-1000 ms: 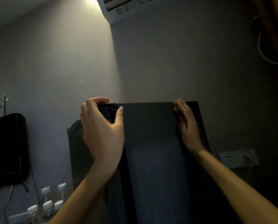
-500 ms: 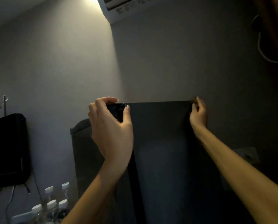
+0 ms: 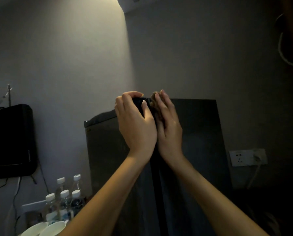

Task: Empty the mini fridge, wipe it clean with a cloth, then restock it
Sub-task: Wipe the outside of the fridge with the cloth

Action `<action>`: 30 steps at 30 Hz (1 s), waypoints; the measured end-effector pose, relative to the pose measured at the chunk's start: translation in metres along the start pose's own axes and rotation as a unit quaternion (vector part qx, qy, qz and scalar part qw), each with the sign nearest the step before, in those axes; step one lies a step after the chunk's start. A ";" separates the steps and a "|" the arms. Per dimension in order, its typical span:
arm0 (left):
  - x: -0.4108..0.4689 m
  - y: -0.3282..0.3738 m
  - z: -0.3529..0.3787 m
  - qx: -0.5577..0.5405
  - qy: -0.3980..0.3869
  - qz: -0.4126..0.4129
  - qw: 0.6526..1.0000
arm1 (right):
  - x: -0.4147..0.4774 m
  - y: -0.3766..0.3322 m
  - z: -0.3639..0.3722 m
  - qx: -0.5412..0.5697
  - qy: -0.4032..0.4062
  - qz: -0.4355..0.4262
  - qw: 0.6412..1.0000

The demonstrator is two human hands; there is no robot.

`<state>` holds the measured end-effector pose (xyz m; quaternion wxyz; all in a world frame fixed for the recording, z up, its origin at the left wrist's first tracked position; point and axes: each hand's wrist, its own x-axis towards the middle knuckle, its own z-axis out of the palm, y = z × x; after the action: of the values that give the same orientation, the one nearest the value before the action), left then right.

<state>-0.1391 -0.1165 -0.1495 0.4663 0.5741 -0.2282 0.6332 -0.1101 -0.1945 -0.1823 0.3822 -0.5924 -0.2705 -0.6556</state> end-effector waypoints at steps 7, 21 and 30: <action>0.002 -0.014 -0.011 -0.064 -0.059 0.033 0.996 | -0.010 -0.016 -0.007 0.018 -0.075 -0.019 0.997; -0.055 -0.041 -0.026 0.014 -0.122 0.108 0.986 | -0.050 -0.011 -0.020 -0.021 -0.101 -0.004 0.995; -0.092 -0.051 -0.036 0.016 -0.136 0.101 0.985 | -0.107 -0.004 -0.034 -0.085 -0.021 0.012 0.996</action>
<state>-0.1225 -0.0932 -0.2569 0.3555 0.6363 -0.3361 0.5965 -0.1325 -0.2007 -0.2921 0.3326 -0.6398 -0.2145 -0.6588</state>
